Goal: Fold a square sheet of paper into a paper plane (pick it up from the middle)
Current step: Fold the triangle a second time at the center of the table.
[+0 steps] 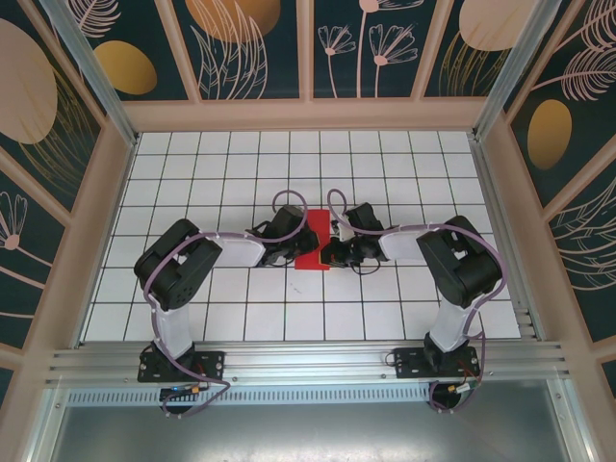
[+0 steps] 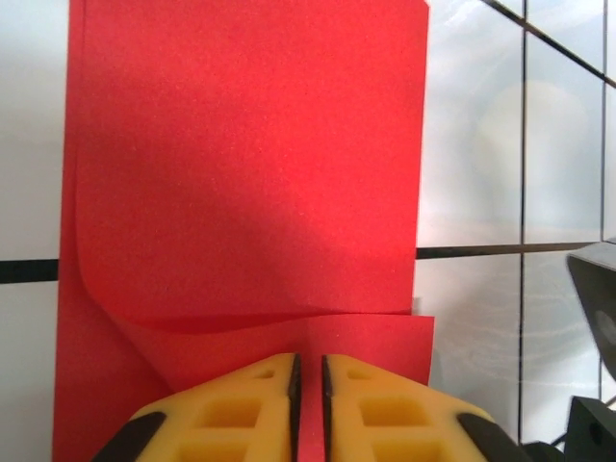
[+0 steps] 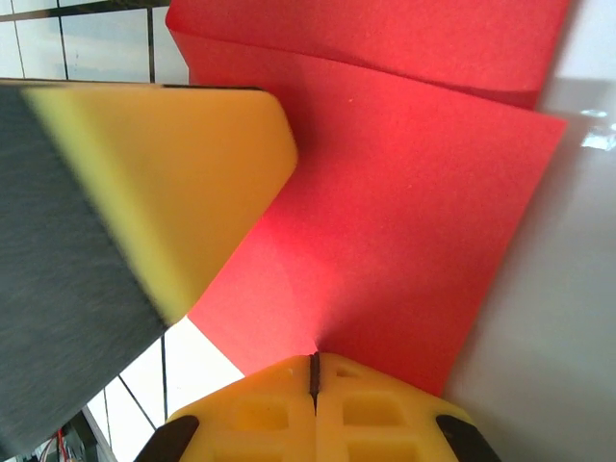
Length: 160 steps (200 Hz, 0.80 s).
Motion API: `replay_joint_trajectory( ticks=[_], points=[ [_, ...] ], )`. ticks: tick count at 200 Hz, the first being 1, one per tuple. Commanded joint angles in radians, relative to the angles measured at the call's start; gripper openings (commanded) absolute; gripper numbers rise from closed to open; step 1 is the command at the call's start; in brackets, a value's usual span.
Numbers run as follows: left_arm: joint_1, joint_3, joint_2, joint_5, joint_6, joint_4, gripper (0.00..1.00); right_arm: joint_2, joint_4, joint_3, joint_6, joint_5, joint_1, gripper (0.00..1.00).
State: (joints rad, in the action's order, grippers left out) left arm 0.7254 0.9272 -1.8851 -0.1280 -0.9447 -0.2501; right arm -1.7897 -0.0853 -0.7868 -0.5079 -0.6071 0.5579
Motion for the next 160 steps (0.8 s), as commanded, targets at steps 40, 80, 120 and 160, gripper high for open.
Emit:
replay_joint_trajectory(
  ticks=[40,80,120,160],
  points=[
    [-0.005,-0.038,0.107,-0.086,-0.051,-0.042,0.1,-0.044,0.026,0.042,-0.022,0.069,-0.002,0.0],
    [-0.005,-0.079,0.069,-0.113,-0.09,-0.106,0.05,-0.041,0.023,0.038,-0.023,0.064,-0.003,0.0],
    [-0.005,-0.075,0.022,-0.079,-0.083,-0.115,0.05,-0.039,0.019,0.04,-0.022,0.059,-0.003,0.0],
    [-0.012,-0.073,-0.027,-0.05,-0.058,-0.118,0.05,-0.043,0.026,0.044,-0.014,0.061,-0.003,0.0]
  ],
)
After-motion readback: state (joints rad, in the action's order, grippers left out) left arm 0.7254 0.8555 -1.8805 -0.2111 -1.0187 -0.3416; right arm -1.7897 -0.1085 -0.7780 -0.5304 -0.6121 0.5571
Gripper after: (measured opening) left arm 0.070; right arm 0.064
